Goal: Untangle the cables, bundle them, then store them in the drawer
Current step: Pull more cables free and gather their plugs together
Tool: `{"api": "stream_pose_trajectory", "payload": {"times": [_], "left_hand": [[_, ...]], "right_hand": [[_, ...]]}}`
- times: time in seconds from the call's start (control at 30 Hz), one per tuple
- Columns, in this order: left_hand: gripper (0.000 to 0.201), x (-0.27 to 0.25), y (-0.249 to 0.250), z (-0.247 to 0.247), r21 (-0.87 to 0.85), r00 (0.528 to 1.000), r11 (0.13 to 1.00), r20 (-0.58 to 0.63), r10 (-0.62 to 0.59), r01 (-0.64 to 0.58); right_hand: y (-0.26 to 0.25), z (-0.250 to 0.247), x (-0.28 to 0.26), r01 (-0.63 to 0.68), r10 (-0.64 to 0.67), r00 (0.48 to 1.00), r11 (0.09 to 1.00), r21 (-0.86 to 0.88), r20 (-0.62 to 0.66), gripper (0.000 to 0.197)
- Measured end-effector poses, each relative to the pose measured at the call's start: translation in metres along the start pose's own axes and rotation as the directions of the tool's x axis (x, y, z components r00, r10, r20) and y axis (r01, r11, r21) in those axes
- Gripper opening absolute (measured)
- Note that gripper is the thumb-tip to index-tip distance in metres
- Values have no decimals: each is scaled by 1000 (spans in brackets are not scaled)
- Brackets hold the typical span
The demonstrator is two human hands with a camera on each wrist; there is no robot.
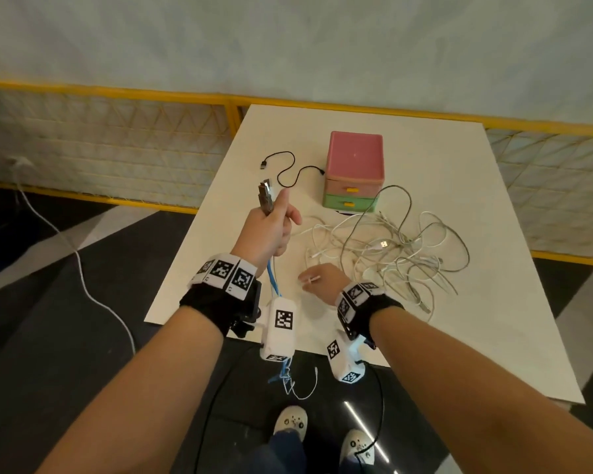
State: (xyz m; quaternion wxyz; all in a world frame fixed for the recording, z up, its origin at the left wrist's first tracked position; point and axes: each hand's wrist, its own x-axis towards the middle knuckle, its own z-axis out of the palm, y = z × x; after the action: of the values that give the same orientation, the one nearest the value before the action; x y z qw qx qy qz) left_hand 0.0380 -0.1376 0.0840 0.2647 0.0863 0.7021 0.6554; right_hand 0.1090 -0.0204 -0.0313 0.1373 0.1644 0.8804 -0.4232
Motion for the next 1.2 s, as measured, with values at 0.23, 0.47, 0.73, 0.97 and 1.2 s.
{"api": "stream_pose_trajectory", "payload": {"times": [0.23,0.47,0.73,0.97,1.2], "left_hand": [[51,16,-22,-8,225,974,949,-92,-207,223],[49,30,-17,10,94,975,976,93,-204,195],[28,24,7,32,178,971,974,218,98,-138],[33,22,9,33,388,912,873,388,136,-296],[33,34,-4,17,537,942,798,318,109,-274]], "right_hand": [[-38,-36,-23,252,-160,962,830,498,-220,25],[-26,-52,-49,356,-307,930,888,292,-202,26],[-41,-95,-42,309,-166,928,844,439,-334,34],[-84,-159,-15,363,29,887,572,736,-460,23],[-110,-214,-15,367,149,891,318,874,-429,20]]}}
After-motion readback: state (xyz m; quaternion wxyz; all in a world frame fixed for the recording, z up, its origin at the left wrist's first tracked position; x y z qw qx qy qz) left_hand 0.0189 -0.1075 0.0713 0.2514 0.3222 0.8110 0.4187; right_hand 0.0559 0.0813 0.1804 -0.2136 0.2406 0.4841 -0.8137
